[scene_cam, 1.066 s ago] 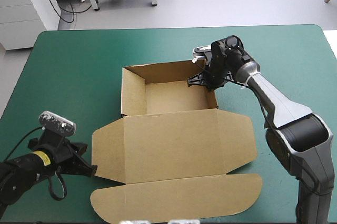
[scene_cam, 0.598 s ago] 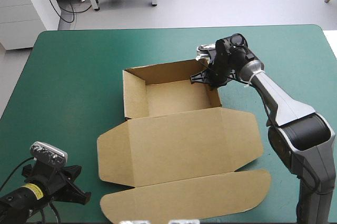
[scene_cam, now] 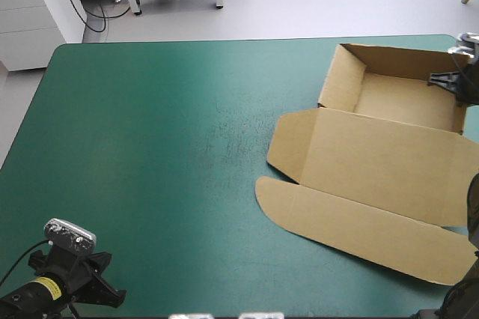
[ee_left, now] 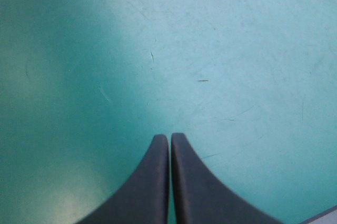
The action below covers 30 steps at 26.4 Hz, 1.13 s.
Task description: Fold the box
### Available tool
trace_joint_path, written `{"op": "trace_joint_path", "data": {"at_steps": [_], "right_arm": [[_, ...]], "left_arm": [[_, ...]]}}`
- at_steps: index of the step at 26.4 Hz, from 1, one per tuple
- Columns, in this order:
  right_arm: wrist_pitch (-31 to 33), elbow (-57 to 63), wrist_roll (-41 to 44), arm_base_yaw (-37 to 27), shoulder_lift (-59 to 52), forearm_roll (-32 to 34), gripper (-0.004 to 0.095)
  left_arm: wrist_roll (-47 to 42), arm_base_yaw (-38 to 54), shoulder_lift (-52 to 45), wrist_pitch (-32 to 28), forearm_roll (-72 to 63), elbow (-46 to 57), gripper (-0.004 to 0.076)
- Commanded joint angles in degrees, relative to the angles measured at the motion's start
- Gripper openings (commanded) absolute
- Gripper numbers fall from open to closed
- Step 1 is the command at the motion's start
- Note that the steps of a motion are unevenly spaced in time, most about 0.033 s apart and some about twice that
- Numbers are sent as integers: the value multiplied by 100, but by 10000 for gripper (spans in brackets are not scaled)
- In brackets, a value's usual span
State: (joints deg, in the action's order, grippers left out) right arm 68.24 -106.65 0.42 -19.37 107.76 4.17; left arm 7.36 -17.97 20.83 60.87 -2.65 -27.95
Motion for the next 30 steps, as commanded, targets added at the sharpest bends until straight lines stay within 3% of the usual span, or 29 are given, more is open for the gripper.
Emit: {"op": "trace_joint_path", "data": {"at_steps": [1,6,8,9,11,14,19,21,24,27,30], "right_arm": [[-122,-134,-42,-512,-316,5,-2],[-122,-134,15,-961,-284,258,17],[-122,-134,75,-984,-284,323,112],[-122,-134,85,-984,-284,310,244],[-122,-134,45,-984,-284,297,380],[-122,-134,45,-984,-308,308,476],[-122,-134,-78,-984,-456,271,460],[-122,-134,-564,-984,-617,82,421],[-122,-134,-979,-984,-889,-250,266],[-122,-134,-979,-984,-1166,-747,11],[-122,-134,-1068,-974,-1538,-1350,-8]], "left_arm": [[-37,-31,48,-256,-6,-141,-8],[-37,-31,48,-256,-6,-141,-8],[-37,-31,48,-256,-6,-141,-8],[-37,-31,48,-256,-6,-141,-8],[-37,-31,48,-256,-6,-141,-8],[-37,-31,48,-256,-6,-141,-8],[-27,-31,48,-256,-6,-141,-8],[-27,-31,48,-256,-6,-141,-8],[-27,-31,48,-256,-6,-141,-8],[-27,-31,48,-256,-6,-141,-8],[-27,-31,48,-256,-17,-141,-8]]}}
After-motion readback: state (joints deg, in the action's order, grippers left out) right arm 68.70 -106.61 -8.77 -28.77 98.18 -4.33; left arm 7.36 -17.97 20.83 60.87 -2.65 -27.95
